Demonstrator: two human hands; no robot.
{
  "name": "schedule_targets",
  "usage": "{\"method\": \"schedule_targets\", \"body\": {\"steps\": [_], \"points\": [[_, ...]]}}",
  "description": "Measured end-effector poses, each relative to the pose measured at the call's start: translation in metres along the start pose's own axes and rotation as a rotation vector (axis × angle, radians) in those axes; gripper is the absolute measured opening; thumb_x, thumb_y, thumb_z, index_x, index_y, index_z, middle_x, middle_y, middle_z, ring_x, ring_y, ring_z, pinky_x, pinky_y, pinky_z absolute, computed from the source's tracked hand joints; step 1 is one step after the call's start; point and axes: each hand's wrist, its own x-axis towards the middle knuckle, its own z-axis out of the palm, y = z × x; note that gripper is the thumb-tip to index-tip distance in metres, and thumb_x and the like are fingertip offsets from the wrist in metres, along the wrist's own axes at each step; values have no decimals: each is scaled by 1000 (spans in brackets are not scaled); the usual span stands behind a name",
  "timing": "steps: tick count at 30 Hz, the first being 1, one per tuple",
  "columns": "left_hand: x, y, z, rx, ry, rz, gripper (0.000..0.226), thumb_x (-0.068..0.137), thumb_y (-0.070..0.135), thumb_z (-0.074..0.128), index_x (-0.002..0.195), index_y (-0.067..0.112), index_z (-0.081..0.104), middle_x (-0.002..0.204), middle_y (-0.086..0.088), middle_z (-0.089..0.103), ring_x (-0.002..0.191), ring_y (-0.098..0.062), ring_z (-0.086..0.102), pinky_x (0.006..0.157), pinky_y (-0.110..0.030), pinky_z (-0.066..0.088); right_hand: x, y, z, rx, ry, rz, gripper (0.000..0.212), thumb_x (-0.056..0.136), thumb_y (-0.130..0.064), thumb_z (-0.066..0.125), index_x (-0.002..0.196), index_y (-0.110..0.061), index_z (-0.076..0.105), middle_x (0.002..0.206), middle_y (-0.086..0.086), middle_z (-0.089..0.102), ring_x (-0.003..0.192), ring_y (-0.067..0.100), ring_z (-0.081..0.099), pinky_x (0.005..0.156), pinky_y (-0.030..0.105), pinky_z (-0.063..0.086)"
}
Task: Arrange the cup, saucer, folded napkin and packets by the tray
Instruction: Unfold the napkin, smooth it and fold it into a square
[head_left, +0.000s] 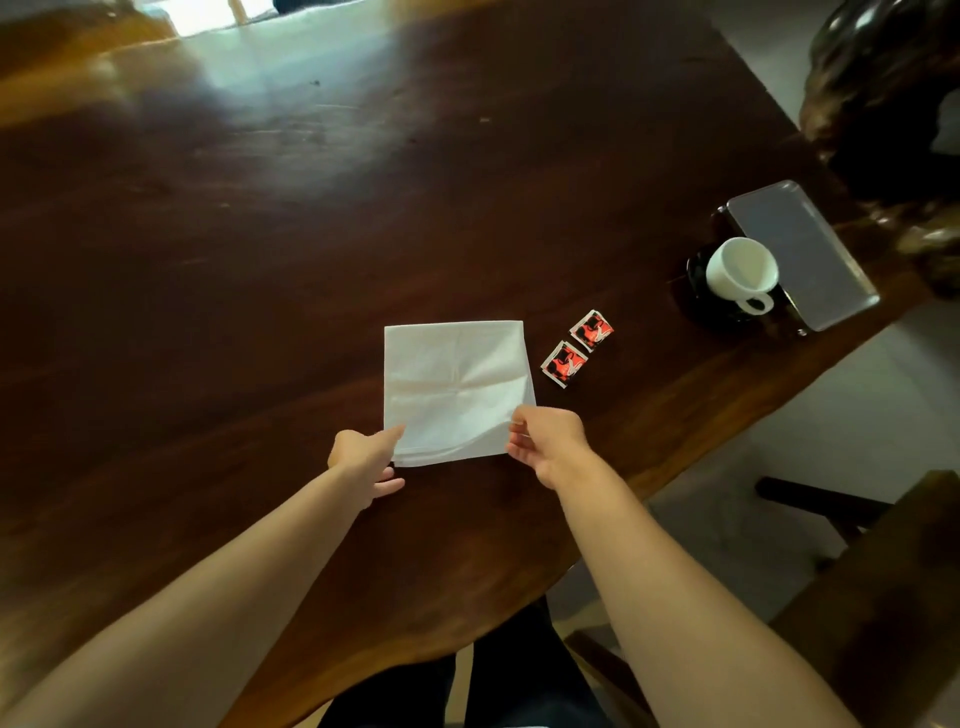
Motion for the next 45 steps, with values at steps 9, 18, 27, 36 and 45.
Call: {"method": "schedule_targets", "body": {"steps": [9,18,27,36,45], "points": [[-6,16,1,-186,-78,-59,60,89,43,72,131,7,48,123,-17,55,84,-34,72,73,-45,64,-24,-65,-5,302,-349,110,8,89,0,58,97,1,60,78,11,56,70,18,55,52,26,57],[-1,21,3,-383,-237,-126,25,85,-9,69,109,-3,63,116,-18,63,100,-31,66,66,-34,59,-5,-64,-26,-120,-219,11,7,89,-1,58,94,-5,62,81,10,58,72,20,57,65,33,56],[28,-22,12,37,-83,125,18,84,9,79,95,6,67,104,-15,73,87,-28,75,69,-36,62,60,6,-39,-519,38,-68,13,94,-8,54,91,-10,66,96,12,69,71,20,65,54,28,55],[22,11,-1,869,35,366,40,82,54,73,84,15,65,76,-2,71,71,-19,70,66,-34,59,55,-9,-40,-826,178,-389,10,93,-14,56,89,-19,64,99,3,65,86,18,59,67,28,47],[40,67,24,1085,175,753,90,79,36,80,151,22,27,155,-9,28,128,-35,43,95,-46,51,84,-75,25,-1384,-202,-902,66,84,-19,75,142,-19,44,142,9,46,131,31,41,104,46,43]]}}
